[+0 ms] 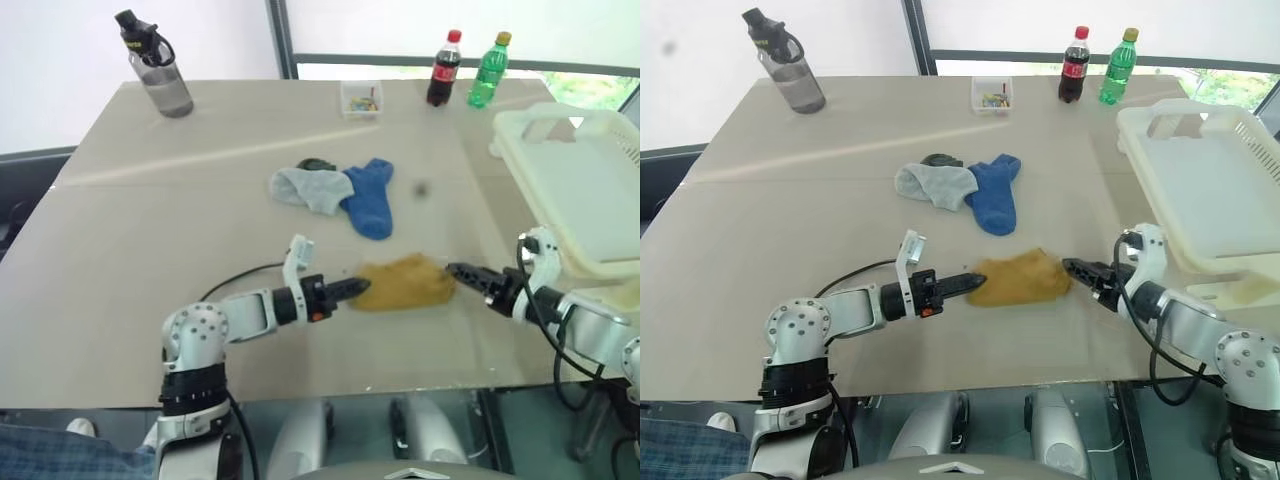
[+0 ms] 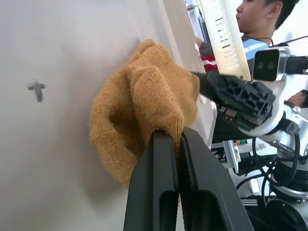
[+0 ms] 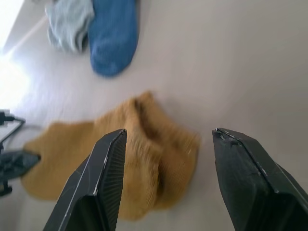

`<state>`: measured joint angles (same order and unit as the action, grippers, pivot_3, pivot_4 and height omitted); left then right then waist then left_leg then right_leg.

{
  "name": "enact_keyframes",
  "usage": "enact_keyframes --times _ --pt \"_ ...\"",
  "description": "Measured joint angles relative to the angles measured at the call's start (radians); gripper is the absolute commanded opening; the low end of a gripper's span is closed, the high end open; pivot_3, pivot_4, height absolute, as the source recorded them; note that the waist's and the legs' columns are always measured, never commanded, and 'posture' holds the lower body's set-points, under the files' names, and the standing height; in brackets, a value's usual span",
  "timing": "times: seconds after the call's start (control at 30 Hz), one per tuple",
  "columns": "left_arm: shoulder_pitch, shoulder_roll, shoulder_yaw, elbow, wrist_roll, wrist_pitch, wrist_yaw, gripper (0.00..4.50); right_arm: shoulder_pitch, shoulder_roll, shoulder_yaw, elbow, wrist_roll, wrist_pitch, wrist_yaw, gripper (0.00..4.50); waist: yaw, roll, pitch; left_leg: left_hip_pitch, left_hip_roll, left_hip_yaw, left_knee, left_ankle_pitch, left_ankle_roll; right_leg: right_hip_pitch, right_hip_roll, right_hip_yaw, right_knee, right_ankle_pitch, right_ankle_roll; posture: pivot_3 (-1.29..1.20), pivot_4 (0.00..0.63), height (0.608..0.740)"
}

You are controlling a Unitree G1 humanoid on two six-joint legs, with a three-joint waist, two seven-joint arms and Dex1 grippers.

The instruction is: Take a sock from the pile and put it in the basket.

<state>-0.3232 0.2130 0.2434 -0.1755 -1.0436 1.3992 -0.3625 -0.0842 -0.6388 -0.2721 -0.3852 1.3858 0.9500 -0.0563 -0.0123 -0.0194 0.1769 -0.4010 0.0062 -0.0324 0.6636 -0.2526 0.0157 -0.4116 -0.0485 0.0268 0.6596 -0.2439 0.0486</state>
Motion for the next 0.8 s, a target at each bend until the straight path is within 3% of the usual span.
enact_keyframes --times 0.17,0.5,0.8 --pt "0.004 0.005 -0.008 0.0 0.0 -0.009 -0.003 0.0 -0.014 0.009 -0.027 -0.047 0.057 -0.024 0.062 2.89 -0.001 0.0 0.0 0.0 0.0 -0.001 0.0 0.0 0.0 0.0 0.0 -0.001 0.0 0.0 0.0 0.0 0.15 0.74" --pt "0.006 0.016 -0.02 0.0 0.0 -0.016 -0.009 0.0 -0.042 0.124 0.114 -0.053 0.036 -0.022 0.077 2.89 -0.002 0.0 0.0 0.0 0.0 0.0 0.0 0.0 0.0 0.0 0.0 0.0 0.0 0.0 0.0 0.0 0.15 0.74" --pt "0.009 0.043 -0.058 -0.002 0.013 -0.06 -0.039 0.0 -0.085 0.268 0.202 0.128 -0.023 0.006 -0.012 2.89 -0.001 0.0 -0.001 0.001 0.0 0.0 0.0 0.0 0.0 0.0 -0.001 0.0 0.0 0.0 0.0 0.0 0.15 0.74"
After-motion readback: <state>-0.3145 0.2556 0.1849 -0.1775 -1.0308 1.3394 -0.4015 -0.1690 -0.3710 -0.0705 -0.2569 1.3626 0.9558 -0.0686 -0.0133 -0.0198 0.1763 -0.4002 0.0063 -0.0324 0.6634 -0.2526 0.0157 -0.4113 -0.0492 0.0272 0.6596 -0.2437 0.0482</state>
